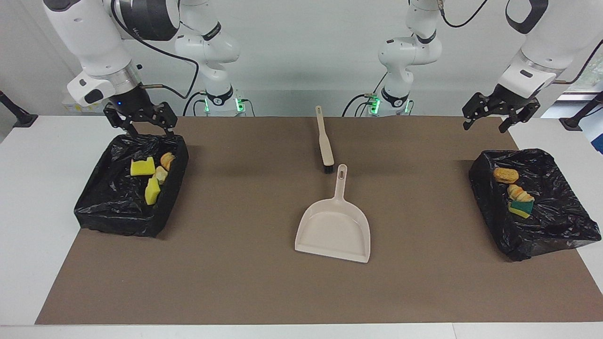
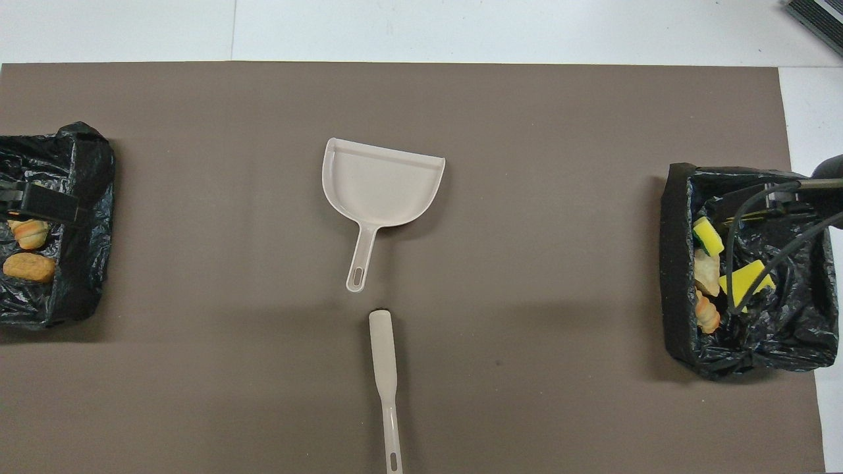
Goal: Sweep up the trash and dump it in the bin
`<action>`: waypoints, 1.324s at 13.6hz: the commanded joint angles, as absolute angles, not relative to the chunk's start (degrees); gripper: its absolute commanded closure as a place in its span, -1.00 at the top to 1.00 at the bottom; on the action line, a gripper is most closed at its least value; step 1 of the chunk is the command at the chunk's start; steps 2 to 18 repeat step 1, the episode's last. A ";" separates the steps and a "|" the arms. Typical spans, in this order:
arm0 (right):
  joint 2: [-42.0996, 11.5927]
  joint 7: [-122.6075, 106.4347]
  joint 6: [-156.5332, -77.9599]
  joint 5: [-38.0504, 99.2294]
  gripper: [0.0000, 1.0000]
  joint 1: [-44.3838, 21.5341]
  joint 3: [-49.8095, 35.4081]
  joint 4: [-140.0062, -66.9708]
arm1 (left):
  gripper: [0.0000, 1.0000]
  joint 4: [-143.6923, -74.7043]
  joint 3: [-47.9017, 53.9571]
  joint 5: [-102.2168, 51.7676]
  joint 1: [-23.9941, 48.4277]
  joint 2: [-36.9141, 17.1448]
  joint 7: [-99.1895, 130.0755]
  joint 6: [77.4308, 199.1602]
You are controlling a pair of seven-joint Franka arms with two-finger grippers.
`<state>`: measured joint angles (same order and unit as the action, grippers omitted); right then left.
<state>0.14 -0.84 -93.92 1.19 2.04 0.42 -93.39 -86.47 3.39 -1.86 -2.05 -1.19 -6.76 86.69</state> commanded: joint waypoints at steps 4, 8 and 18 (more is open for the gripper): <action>0.70 0.35 -92.81 0.97 1.00 2.64 0.00 -93.87 | 1.00 -86.22 3.34 -2.55 -2.37 -0.88 -6.33 85.78; 0.70 0.35 -92.81 0.97 1.00 2.64 0.00 -93.87 | 1.00 -86.22 3.34 -2.55 -2.37 -0.88 -6.33 85.78; 0.70 0.35 -92.81 0.97 1.00 2.64 0.00 -93.87 | 1.00 -86.22 3.34 -2.55 -2.37 -0.88 -6.33 85.78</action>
